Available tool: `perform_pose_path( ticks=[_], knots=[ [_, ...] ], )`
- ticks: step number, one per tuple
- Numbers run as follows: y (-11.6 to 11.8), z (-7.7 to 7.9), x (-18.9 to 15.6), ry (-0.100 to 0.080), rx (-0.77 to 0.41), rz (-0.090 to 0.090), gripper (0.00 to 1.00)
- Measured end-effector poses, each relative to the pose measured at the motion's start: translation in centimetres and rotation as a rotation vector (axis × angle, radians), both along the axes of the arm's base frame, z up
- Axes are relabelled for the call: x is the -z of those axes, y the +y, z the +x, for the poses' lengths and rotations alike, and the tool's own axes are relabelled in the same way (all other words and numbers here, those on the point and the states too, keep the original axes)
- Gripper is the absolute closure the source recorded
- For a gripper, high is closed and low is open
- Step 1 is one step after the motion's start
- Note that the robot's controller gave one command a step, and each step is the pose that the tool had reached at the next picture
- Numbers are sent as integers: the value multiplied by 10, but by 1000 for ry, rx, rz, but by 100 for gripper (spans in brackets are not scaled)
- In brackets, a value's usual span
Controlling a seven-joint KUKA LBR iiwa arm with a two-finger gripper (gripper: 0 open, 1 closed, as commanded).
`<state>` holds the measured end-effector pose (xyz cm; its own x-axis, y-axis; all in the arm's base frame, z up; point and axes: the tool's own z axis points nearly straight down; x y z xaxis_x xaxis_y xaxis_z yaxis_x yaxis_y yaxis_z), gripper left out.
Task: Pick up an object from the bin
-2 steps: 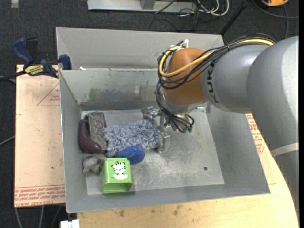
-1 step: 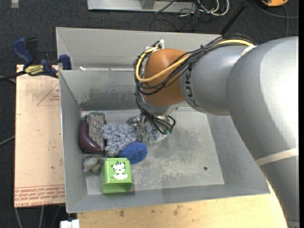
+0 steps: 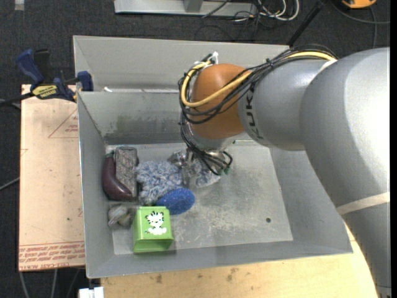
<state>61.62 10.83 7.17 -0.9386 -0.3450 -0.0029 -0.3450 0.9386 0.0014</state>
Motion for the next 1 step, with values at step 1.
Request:
perform_pose_path(
  ticks=[1],
  knots=[
    [42,19,-68,-1,-79,0,100]
  ],
)
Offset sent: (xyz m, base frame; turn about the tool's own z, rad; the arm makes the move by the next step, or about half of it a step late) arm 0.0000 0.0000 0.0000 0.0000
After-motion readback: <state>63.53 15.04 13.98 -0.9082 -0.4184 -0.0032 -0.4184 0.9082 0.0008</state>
